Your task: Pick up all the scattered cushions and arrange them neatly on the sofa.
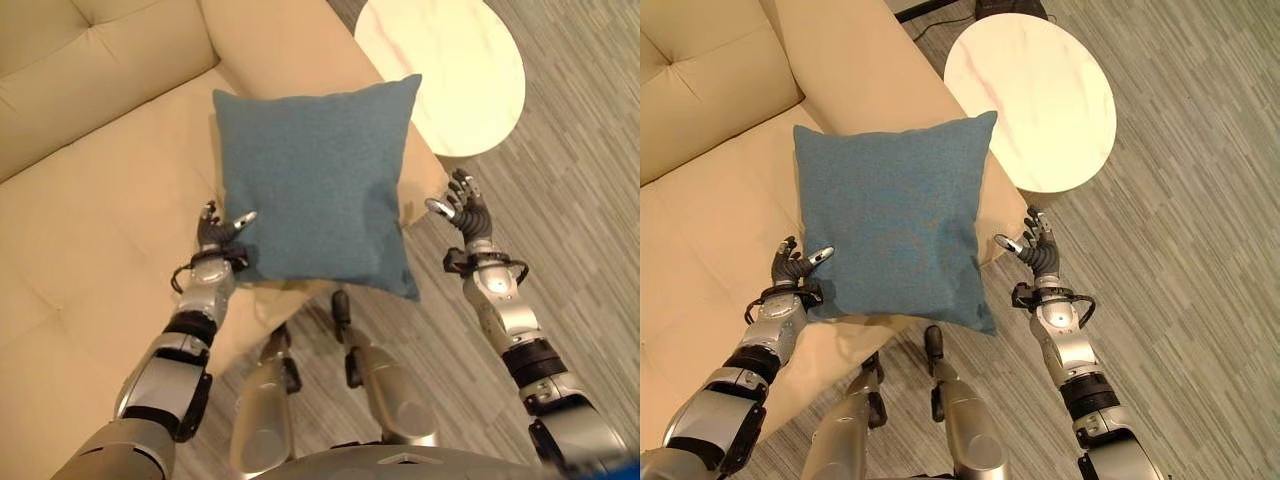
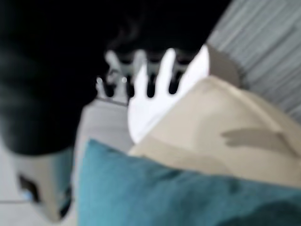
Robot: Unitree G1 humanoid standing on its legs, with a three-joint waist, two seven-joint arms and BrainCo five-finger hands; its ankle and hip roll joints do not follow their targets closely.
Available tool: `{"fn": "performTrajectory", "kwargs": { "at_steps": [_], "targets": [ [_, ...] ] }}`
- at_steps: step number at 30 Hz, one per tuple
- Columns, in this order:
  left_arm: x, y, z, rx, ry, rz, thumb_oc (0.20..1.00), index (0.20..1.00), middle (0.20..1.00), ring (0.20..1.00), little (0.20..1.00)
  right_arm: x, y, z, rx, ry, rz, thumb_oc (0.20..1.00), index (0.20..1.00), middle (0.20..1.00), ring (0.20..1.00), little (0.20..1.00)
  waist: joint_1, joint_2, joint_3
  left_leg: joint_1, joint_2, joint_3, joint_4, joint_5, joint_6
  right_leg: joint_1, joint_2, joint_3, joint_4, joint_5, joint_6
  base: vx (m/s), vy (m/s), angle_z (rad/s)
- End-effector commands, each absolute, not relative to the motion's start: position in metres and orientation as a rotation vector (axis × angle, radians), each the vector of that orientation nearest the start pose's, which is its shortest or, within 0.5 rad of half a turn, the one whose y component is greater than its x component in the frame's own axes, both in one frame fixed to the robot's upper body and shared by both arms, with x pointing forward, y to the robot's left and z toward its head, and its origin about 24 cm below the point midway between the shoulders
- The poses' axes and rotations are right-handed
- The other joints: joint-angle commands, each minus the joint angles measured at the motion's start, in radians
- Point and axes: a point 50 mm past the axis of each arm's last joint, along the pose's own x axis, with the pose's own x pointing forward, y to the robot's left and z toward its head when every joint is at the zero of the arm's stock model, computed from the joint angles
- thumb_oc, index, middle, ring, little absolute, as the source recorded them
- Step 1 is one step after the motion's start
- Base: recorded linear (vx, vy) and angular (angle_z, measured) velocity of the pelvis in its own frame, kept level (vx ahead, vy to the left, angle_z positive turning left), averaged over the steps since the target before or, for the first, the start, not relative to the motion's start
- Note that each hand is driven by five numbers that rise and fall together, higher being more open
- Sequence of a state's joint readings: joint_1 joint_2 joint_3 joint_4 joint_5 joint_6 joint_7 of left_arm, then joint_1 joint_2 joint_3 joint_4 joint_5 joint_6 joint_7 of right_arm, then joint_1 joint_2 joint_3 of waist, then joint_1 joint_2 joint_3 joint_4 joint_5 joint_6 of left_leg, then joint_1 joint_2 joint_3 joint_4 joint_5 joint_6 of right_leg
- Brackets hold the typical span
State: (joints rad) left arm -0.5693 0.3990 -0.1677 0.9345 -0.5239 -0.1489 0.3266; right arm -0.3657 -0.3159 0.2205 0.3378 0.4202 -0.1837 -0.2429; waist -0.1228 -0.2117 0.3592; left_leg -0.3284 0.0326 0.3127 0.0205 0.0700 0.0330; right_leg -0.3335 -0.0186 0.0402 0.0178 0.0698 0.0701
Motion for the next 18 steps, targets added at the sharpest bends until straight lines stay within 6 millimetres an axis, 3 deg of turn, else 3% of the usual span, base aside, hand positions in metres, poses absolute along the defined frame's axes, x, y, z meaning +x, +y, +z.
{"fn": "performTrajectory", "kwargs": {
  "at_steps": [1, 9, 11, 18],
  "targets": [
    [0.337, 0.226, 0.021, -0.012, 0.206, 0.37, 1.0, 1.0, 1.0, 1.0, 1.0, 0.315, -0.151, 0.085, 0.156, -0.199, 0.012, 1.0, 1.0, 1.0, 1.0, 1.0, -0.013, -0.018, -0.033, -0.061, -0.002, -0.075, 0.188, -0.136, -0.04, -0.029, -0.047, -0.016, 0.031, 0.058, 0.11, 0.0, 0.0, 0.0],
    [0.348, 0.204, 0.035, -0.021, 0.147, 0.303, 1.0, 1.0, 1.0, 1.0, 1.0, 0.323, -0.126, 0.07, 0.067, -0.106, 0.081, 1.0, 1.0, 1.0, 1.0, 1.0, 0.008, -0.008, 0.007, -0.087, -0.012, -0.084, 0.189, -0.121, -0.042, -0.052, -0.057, -0.031, 0.03, 0.069, 0.104, -0.03, -0.008, 0.04],
    [0.356, 0.19, 0.05, -0.016, 0.094, 0.258, 1.0, 1.0, 1.0, 1.0, 1.0, 0.33, -0.111, 0.065, 0.025, -0.066, 0.119, 1.0, 1.0, 1.0, 1.0, 1.0, 0.022, 0.002, 0.027, -0.112, -0.016, -0.091, 0.187, -0.109, -0.045, -0.072, -0.06, -0.041, 0.028, 0.076, 0.101, -0.05, -0.032, 0.03],
    [0.371, 0.169, 0.078, -0.029, 0.0, 0.191, 1.0, 1.0, 1.0, 1.0, 1.0, 0.345, -0.089, 0.07, -0.037, -0.046, 0.172, 1.0, 1.0, 1.0, 1.0, 1.0, 0.042, 0.031, 0.056, -0.157, -0.026, -0.103, 0.186, -0.091, -0.049, -0.111, -0.065, -0.058, 0.03, 0.08, 0.096, -0.03, -0.01, 0.08]
  ]
}}
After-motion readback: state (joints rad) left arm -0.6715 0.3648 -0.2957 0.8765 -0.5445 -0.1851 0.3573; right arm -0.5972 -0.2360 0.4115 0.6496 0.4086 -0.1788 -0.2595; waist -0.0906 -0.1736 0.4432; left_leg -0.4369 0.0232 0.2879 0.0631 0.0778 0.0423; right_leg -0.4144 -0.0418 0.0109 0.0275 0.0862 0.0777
